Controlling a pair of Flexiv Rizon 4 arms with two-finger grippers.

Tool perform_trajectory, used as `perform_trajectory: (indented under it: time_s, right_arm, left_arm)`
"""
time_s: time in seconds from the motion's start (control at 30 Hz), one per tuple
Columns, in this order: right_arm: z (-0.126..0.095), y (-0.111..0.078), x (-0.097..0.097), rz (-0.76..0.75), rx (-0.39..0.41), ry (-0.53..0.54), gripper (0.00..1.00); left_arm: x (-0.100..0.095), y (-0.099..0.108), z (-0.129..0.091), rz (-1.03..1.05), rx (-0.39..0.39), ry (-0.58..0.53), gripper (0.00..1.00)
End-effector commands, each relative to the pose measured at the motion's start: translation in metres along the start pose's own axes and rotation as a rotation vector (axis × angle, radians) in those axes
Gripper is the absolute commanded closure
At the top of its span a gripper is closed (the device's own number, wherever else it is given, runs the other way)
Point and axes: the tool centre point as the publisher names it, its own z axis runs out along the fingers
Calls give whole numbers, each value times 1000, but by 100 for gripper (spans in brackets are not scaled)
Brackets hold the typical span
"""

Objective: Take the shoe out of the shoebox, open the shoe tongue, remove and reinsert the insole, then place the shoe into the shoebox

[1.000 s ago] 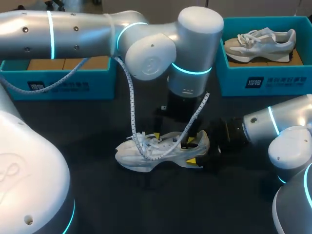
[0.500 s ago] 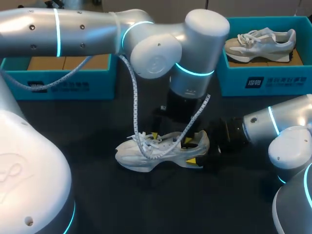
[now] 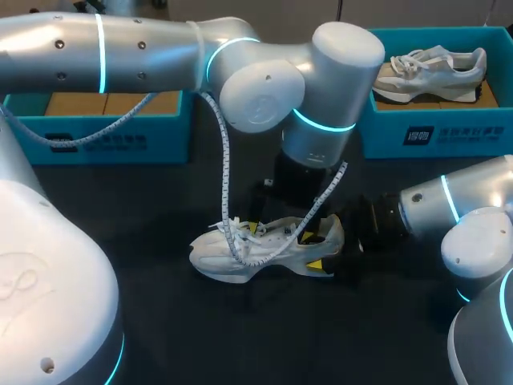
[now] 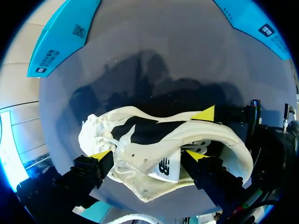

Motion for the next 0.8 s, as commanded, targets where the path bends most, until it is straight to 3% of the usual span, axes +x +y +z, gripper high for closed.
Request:
perform_trajectory:
  time_s: [0.03,0.7,0.77,0.8]
  right_arm:
    - [2,0,1,0,6,-1,100]
    - [2,0,1,0,6,-1,100]
    - [2,0,1,0,6,-1,100]
    - [2,0,1,0,6,-1,100]
  left_arm:
    - [-1,1,1,-4,3,-25,0]
    - [-42,12,-15,-52,6,-31,0]
    - [-43,14,-16,-44,-10,0,51]
    - [-44,14,-16,-44,-10,0,69]
